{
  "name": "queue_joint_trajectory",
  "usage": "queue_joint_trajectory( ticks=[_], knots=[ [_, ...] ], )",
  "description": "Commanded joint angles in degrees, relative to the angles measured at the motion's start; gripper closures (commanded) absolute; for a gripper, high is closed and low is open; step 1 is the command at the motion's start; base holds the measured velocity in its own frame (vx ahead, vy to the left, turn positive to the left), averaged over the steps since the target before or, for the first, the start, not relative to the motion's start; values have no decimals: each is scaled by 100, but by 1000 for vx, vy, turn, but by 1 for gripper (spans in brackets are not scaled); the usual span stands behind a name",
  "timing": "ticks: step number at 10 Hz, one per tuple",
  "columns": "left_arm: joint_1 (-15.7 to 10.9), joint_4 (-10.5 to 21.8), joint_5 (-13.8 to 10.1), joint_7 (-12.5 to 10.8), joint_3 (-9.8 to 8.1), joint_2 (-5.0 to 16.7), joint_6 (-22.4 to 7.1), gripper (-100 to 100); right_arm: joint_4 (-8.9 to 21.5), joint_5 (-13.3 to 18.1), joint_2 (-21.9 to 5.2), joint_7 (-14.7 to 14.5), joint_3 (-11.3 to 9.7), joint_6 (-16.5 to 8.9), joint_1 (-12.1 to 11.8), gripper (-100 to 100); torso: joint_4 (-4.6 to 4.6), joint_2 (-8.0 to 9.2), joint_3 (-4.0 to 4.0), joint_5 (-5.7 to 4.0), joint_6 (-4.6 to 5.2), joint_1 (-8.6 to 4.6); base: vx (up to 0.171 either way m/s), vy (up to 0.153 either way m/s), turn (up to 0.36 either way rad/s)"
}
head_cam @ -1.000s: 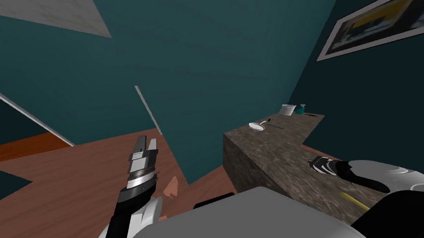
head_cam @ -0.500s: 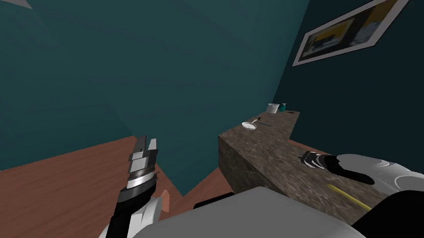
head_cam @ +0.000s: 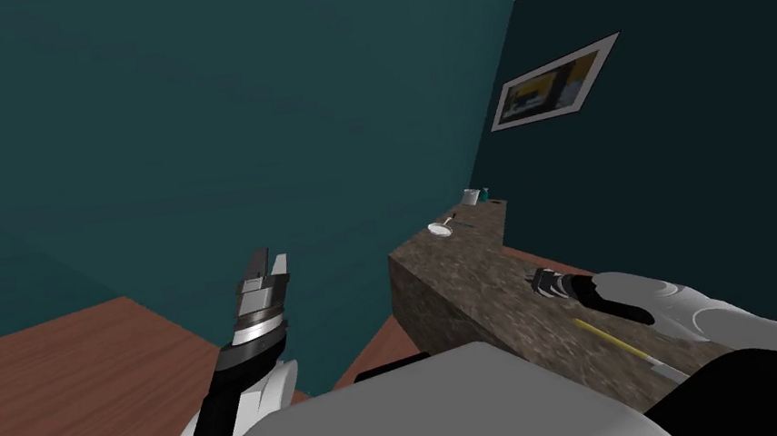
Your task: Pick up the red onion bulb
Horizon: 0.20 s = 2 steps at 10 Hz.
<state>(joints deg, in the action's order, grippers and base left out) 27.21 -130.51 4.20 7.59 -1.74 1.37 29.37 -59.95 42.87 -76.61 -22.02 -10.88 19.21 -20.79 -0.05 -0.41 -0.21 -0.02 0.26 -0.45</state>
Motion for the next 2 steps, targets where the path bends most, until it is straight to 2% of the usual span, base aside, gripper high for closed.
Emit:
queue_joint_trajectory(
  ticks=[1,2],
  knots=[
    [0,0,0,0,0,0,0,0,0,0,0,0,0,0,0,100,0,0,0,0,0,0,75,27,-113],
    [-3,0,0,0,1,0,0,0,-20,14,-4,-8,2,4,-3,0,3,19,9,-4,-17,-8,10,6,16]
  ],
)
